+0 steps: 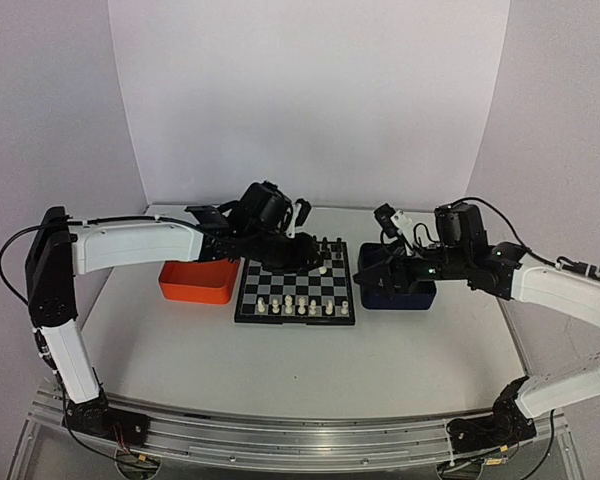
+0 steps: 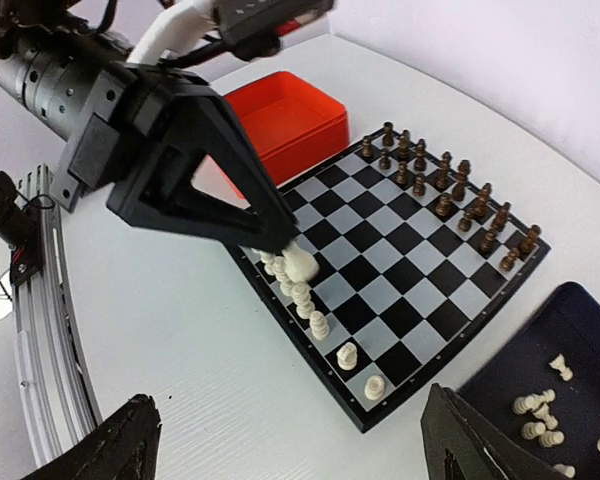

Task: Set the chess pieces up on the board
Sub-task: Place the chess piece on the chessboard.

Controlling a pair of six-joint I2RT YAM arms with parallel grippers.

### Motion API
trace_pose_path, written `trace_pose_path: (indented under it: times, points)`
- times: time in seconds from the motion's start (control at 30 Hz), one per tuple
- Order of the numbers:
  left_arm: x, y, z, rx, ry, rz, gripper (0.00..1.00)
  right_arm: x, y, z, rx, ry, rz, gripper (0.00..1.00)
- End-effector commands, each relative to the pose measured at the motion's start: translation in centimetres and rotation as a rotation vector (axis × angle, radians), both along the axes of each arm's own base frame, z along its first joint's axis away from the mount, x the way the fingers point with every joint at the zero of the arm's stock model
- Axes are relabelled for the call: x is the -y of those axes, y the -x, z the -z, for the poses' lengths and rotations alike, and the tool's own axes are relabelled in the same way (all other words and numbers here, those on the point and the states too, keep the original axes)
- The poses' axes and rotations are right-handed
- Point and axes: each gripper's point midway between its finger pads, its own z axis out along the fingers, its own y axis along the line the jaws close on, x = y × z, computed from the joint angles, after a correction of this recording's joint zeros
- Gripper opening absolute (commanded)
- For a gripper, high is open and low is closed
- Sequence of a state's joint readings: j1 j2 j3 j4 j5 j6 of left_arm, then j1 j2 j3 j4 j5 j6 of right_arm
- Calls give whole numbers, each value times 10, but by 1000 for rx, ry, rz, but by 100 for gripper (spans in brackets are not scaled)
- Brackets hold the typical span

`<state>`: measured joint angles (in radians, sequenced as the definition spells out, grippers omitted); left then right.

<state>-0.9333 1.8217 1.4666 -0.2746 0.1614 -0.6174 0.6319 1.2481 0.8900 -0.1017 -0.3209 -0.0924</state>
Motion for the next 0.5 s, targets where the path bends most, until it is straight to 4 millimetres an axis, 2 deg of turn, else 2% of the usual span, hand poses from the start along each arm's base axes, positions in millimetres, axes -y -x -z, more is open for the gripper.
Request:
trace_pose_path:
  times: [0.0,0.1,0.23,0.33,0.47]
  points:
    - [-76,-5,-36,65,-163,-239,0,38,-16,-9,11,8,281,89]
    - [-121,4,-16,-4,-281,-339,0,62,-21,-2,23,65,400,90]
    - [-155,12,13,-108,-374,-403,0,75,-15,14,-9,155,426,90]
    - [-166,12,34,-166,-425,-413,0,86,-15,22,-14,208,463,91]
    - [-167,4,55,-212,-466,-406,0,99,-17,26,11,258,508,92]
